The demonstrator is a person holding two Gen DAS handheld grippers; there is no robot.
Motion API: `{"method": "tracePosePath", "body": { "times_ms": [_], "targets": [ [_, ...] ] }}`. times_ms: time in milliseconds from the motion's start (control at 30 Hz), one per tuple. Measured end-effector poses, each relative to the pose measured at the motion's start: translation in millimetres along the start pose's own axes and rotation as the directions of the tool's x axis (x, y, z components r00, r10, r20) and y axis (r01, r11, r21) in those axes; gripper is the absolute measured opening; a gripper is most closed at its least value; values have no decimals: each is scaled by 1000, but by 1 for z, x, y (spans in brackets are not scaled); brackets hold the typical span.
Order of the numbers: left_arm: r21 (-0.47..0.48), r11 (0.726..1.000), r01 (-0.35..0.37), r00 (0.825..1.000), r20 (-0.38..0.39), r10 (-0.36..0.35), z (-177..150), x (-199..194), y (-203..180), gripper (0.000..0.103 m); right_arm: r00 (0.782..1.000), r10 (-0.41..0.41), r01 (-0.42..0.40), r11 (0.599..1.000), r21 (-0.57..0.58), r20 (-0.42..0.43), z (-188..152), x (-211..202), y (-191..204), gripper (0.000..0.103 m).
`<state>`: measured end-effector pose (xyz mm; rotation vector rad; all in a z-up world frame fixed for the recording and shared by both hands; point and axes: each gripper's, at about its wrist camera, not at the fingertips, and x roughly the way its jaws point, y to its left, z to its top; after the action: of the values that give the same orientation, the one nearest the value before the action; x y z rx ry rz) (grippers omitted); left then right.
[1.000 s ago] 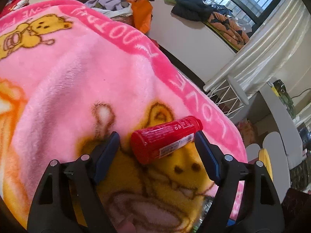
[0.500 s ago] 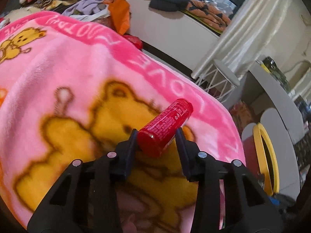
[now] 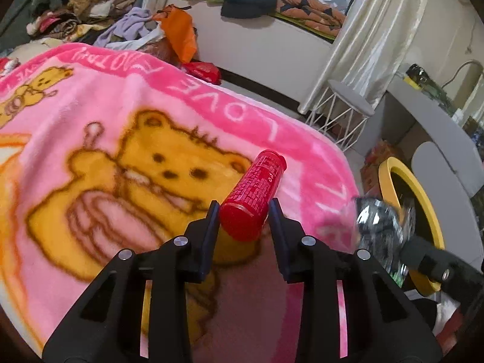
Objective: Collect trash
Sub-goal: 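Carry the red container and dark wrapper over the yellow bin with both tools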
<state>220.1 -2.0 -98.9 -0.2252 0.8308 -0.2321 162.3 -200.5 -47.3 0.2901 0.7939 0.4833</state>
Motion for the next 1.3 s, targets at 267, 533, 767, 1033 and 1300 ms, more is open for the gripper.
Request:
{"method": "tracePosePath", "body": {
  "times_ms": [267,533,767,1033,1300],
  "targets": [
    [27,1000,13,999,35,-14,-3,-28,-24,25,997,-44,42,999,34,70,9,-27,-27,15],
    [61,998,13,998,65,-17,3,-46,-48,25,989,-89,79,993,87,119,10,-52,-59,15],
    [80,996,50,994,94,-57,9,-60,-70,25,979,-126,107,987,119,161,11,-72,-77,15],
    [106,989,100,988,109,-112,11,-69,-97,25,970,-153,125,981,151,191,12,-88,-94,15],
    [138,980,140,981,114,-156,10,-72,-124,24,958,-190,149,969,197,212,11,-102,-112,15]
  ]
}}
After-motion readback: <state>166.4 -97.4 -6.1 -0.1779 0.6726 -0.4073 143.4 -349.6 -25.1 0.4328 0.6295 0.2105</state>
